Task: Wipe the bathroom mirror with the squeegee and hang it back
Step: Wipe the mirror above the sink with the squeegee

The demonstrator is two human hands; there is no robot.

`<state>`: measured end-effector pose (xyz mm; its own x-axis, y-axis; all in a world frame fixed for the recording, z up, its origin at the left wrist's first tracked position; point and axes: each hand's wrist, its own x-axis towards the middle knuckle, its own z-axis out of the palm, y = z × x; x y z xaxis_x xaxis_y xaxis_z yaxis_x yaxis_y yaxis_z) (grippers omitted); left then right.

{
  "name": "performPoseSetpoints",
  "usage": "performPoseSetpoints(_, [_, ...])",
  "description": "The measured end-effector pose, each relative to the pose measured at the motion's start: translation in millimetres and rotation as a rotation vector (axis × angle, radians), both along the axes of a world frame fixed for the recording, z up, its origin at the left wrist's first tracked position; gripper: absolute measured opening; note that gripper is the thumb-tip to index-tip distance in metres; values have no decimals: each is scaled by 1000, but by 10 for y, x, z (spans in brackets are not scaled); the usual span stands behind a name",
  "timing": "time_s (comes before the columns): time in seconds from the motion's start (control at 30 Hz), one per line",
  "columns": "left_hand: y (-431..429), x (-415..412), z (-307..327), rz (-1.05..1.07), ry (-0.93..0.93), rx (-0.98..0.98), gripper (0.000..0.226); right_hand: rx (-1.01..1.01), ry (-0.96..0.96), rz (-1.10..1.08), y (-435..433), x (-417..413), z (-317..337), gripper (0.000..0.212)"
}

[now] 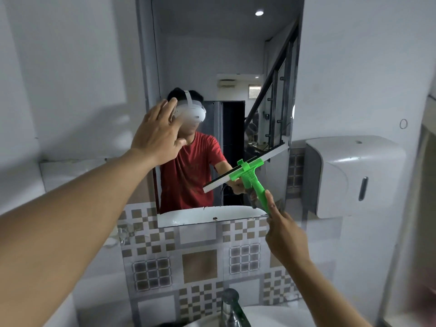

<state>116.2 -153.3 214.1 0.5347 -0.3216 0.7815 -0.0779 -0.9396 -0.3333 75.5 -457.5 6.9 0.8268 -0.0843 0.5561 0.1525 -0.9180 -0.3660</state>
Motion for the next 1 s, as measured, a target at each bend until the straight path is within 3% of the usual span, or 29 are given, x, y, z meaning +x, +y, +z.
performPoseSetpoints(0.27, [47,-39,39,-9,18,24,81,366,130,85,708,-145,-202,100])
performPoseSetpoints(0.43, [77,-94,26,4,19,32,81,721,229,232,1296,-343,-318,92])
performPoseSetpoints(0.57, [66,-84,32,7,26,36,80,833,259,343,1701,-432,-528,94])
performPoseSetpoints(0.77, [93,-38,25,16,11,36,79,678,159,348,1832,-429,-681,100])
performPoseSetpoints(1.0, [89,-11,-16,13,-4,18,80,449,177,299,1592,-399,-698,92])
